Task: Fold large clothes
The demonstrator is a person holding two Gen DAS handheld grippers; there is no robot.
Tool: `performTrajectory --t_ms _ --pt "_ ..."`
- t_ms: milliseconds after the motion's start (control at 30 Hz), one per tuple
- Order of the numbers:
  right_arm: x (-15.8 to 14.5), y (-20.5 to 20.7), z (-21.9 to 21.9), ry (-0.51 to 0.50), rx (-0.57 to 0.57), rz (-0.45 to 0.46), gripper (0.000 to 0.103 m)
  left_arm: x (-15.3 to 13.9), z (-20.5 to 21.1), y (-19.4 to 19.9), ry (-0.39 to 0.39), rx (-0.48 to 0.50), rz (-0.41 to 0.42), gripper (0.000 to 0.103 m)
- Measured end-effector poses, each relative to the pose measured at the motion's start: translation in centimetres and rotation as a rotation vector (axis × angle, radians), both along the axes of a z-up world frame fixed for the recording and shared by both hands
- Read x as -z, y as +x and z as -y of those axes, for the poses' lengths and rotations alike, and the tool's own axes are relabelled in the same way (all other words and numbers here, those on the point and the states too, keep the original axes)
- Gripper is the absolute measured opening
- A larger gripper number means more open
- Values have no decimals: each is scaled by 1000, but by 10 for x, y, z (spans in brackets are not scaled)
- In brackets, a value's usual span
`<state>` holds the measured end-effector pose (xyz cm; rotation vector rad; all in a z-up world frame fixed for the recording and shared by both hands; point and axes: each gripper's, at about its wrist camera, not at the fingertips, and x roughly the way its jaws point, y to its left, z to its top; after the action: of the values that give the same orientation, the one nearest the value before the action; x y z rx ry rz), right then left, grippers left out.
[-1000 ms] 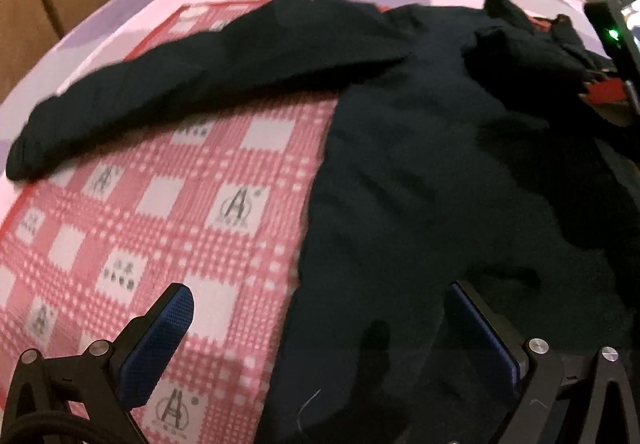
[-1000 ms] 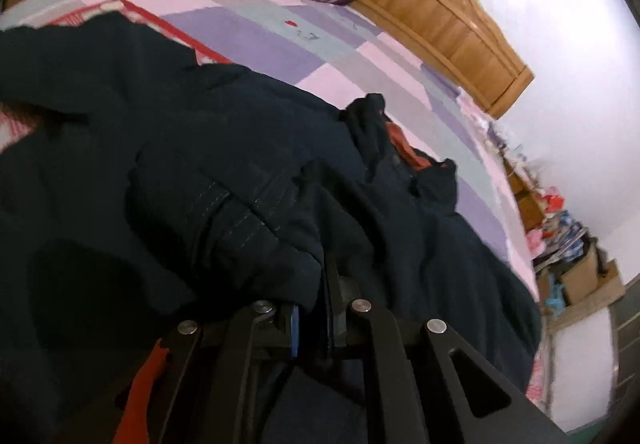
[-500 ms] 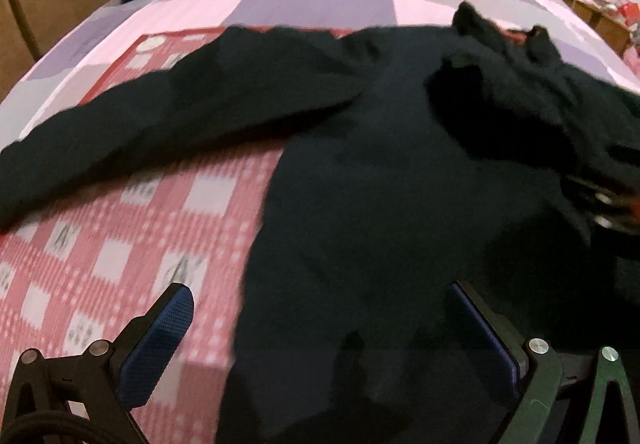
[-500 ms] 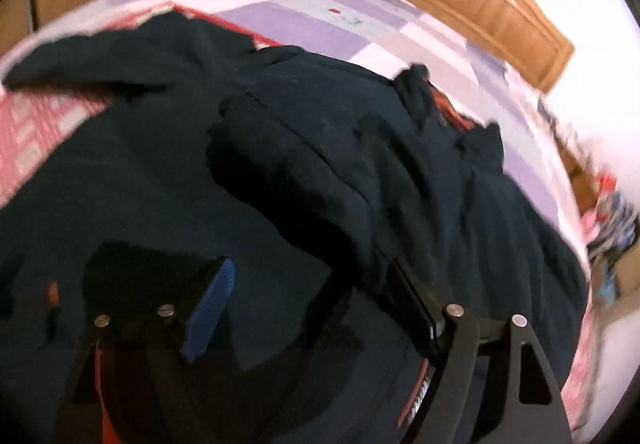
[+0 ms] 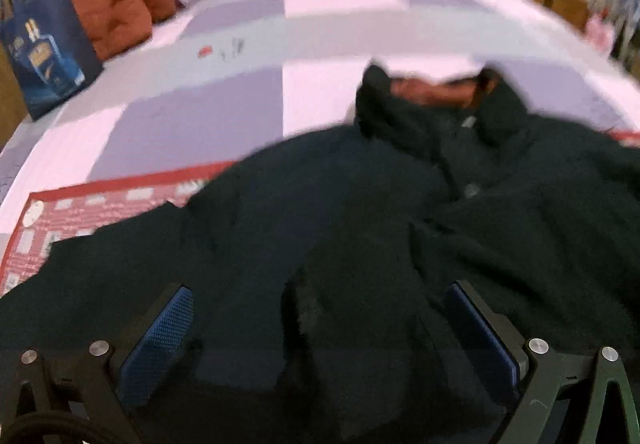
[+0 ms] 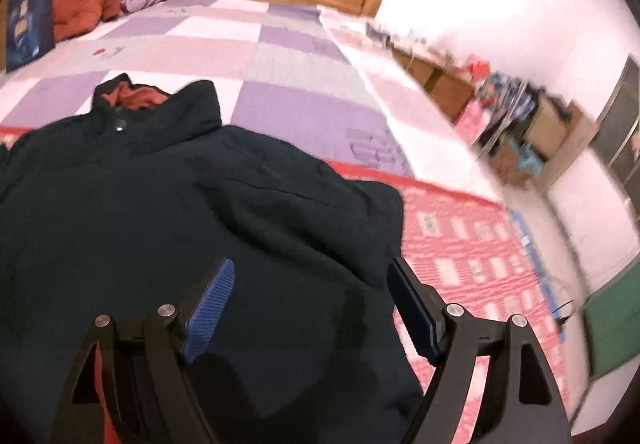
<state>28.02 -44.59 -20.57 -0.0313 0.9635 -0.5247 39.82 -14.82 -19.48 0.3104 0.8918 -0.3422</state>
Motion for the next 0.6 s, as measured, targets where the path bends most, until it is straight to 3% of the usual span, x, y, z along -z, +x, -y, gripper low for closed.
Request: performTrajectory --t_ms 67,100,133,167,200,333,400,533,600 --pt "28 1 13 55 -22 -61 82 35 1 13 65 -55 -92 103" --pt "33 -5 13 43 -51 -45 82 50 -6 16 45 -70 -156 103" --pt "35 -14 9 11 -91 -20 82 61 -17 14 -28 -95 -205 103" --pt "36 -21 6 -7 -106 -15 82 63 -26 9 -81 -119 -200 103" --pt "38 -28 5 -11 -124 -8 82 64 -30 1 -87 -120 -173 103" --pt "41 -35 12 26 -147 3 82 60 -29 -16 -36 -107 -119 103" --pt "33 -34 6 -16 -143 -3 81 49 -32 -20 -32 -122 -116 103" --pt "-10 -32 -3 -99 -157 176 81 16 -20 -26 -74 -79 12 103" --pt "-11 -16 -1 -94 -131 180 81 15 -5 -20 -33 -58 44 103"
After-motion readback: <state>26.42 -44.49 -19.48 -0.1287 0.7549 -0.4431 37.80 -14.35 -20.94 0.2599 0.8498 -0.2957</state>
